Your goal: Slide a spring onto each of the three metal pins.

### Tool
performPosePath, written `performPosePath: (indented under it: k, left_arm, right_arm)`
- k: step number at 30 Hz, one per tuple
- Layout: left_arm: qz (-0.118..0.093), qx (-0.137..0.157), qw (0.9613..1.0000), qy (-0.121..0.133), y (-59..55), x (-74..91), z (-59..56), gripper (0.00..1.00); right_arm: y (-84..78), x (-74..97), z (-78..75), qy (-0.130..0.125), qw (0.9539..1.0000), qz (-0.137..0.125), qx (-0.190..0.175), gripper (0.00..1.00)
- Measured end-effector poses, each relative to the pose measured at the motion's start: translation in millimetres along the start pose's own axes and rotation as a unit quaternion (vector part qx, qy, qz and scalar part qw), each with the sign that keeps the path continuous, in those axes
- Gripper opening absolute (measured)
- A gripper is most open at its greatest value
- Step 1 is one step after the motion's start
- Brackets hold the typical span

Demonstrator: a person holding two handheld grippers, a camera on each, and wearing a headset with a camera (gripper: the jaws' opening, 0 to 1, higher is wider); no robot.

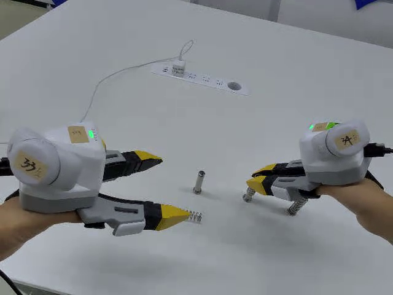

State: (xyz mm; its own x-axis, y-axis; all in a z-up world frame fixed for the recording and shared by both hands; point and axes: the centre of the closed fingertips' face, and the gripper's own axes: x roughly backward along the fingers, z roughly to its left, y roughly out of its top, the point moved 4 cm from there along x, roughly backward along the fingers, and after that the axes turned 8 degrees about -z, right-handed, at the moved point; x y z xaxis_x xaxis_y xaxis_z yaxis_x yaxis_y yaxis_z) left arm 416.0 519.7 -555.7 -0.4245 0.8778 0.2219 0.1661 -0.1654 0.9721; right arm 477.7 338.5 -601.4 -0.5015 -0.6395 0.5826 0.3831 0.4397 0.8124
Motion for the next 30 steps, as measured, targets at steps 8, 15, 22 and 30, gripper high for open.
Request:
performPosePath:
  k: [8, 15, 22, 30]
  left_arm:
    - [0.002, 0.001, 1.0000, 0.000, -1.0, 0.2, 0.0, 0.65]
    - [0.005, 0.000, 1.0000, 0.001, -2.3, 2.3, -0.7, 0.65]
    - [0.006, 0.001, 1.0000, 0.002, -1.4, 3.4, 0.2, 0.65]
    - [0.012, -0.004, 0.9999, -0.001, -2.5, 2.4, -1.4, 0.65]
  right_arm:
    - [-6.5, -5.0, 3.4, 0.001, 0.9999, 0.012, 0.005, 0.11]
    - [-11.3, -7.1, 3.4, 0.000, 0.9998, 0.016, 0.009, 0.11]
    - [-14.0, -8.9, 3.2, -0.001, 0.9998, 0.019, 0.012, 0.11]
    - [-16.1, -8.4, 3.3, -0.004, 0.9998, 0.018, 0.004, 0.12]
